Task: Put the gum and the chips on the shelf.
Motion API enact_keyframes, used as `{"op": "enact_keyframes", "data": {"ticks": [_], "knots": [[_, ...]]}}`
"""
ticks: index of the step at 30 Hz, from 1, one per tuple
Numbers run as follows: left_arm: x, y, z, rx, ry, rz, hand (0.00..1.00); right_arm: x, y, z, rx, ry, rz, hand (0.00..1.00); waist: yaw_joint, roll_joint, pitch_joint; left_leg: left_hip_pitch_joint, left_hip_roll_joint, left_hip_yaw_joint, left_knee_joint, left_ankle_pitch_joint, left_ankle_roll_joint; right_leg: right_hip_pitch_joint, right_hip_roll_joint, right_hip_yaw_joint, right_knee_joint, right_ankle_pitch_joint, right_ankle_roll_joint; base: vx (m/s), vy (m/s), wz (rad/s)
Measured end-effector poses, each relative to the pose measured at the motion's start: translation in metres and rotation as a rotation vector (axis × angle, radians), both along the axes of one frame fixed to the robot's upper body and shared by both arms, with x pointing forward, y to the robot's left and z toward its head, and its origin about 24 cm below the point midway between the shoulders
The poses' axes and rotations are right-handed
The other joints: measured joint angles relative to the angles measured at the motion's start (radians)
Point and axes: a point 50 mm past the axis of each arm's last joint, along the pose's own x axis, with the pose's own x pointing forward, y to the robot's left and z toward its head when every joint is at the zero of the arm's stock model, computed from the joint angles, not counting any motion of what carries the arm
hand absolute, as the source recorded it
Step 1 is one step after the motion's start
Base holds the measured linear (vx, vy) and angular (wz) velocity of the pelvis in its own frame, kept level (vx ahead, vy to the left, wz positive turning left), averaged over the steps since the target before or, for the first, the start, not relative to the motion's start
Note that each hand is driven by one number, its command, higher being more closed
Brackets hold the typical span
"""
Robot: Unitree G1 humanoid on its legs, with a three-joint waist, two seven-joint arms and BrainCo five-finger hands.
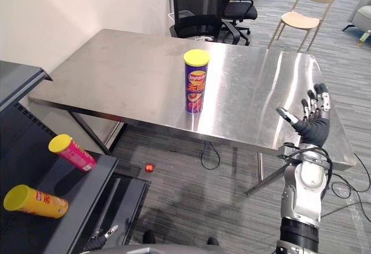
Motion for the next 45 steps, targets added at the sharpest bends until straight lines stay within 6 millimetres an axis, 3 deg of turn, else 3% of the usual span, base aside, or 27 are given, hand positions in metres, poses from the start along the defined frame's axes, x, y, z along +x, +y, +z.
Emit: {"op": "enact_keyframes", "data": {"ticks": [8,18,35,45], "knots": [[-0.002,0.004,0.001,0.015,0.013,-0.035,0.00,0.029,0.028,0.007,-0.013,-0.007,0.131,0.00,0.011,-0.010,0.006,-0.013,-0.004,-0.019,0.000,0.006,0.005,0.010,-0.002,-0.020,-0.012,0.008,0.011,0.00,-0.005,0.08],[-0.001,0.004,0.001,0.023,0.011,-0.038,0.00,0.057,0.050,0.003,0.007,0.059,0.206,0.00,0.035,-0.009,0.013,-0.014,-0.003,-0.031,0.000,0.007,0.007,0.017,0.001,-0.029,-0.014,0.009,0.011,0.02,-0.009,0.03],[0.003,0.004,0.002,0.042,0.002,-0.040,0.00,0.074,0.074,0.007,-0.004,0.068,0.275,0.00,0.060,-0.009,0.066,-0.008,0.000,-0.040,-0.001,0.004,0.002,0.037,0.005,-0.042,-0.029,0.008,0.010,-0.01,-0.001,0.01],[0.005,0.002,0.002,0.047,0.000,-0.054,0.00,0.080,0.089,-0.001,0.025,0.100,0.314,0.00,0.065,-0.008,0.070,-0.006,0.001,-0.046,-0.001,0.004,0.002,0.047,0.007,-0.051,-0.032,0.008,0.010,0.00,-0.006,0.01]]}}
